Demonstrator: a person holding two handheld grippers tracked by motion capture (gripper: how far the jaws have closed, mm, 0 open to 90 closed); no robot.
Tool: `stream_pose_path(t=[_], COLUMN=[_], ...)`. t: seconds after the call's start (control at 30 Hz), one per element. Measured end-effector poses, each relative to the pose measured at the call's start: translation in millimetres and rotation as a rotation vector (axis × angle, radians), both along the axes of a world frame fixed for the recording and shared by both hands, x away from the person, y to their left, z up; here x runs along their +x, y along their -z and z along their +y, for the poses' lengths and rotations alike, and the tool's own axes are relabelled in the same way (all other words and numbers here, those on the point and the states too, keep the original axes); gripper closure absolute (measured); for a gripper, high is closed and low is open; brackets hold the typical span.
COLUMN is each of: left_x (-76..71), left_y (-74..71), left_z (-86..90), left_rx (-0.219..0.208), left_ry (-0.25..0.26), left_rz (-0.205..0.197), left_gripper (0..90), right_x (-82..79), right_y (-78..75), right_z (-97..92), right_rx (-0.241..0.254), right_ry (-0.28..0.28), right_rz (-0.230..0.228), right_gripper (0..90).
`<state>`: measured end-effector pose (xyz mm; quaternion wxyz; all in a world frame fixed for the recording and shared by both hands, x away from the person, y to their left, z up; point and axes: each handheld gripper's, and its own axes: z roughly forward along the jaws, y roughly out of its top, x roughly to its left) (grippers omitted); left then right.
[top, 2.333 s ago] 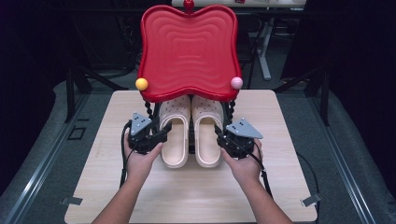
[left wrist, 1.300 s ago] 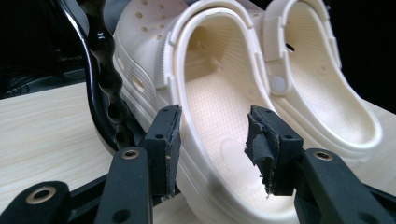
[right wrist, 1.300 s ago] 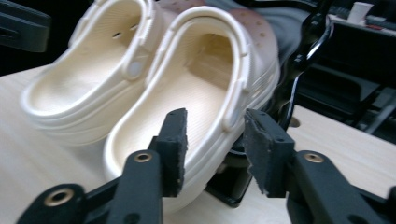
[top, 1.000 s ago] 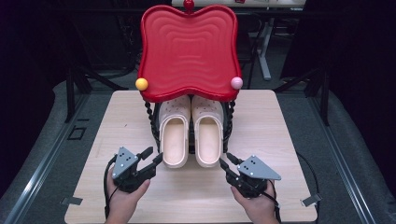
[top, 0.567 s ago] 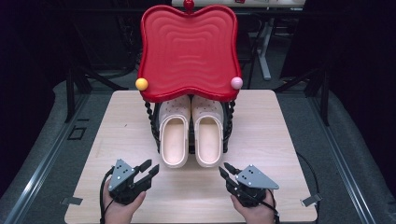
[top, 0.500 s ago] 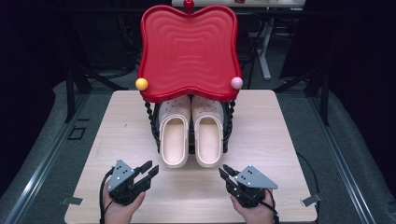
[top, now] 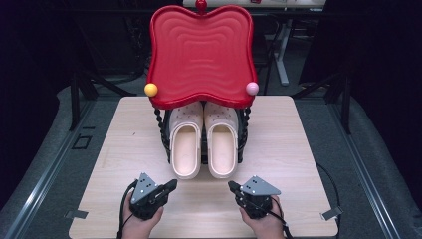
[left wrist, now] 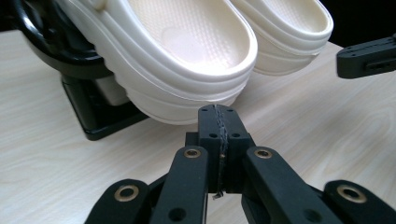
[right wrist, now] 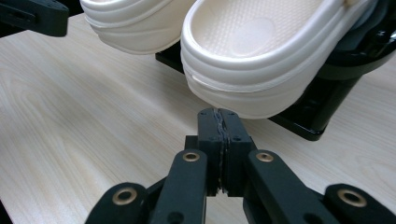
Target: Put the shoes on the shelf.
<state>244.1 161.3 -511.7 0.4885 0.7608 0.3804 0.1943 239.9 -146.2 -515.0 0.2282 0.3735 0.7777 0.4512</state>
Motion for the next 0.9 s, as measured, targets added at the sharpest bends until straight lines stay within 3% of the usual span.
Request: stream_pose_path(t=[0.23, 0.9], left_x=[4.7, 7.6], left_y=[5.4, 4.7], left_z=[-6.9, -11.4], left_rx=[0.006, 0.005], left_ry=[0.011, -0.007], left_rz=[0.021, 0.013], left_gripper=[89.8, 89.7], right_x=[6.9, 12.4], right_y=[1.2, 2.3], right_z=[5.8, 8.6], right_rx=[0.029, 0.068], right_ry=[-0.013, 0.000], right_rz=[0.020, 0.020], right_gripper=[89.7, 89.5])
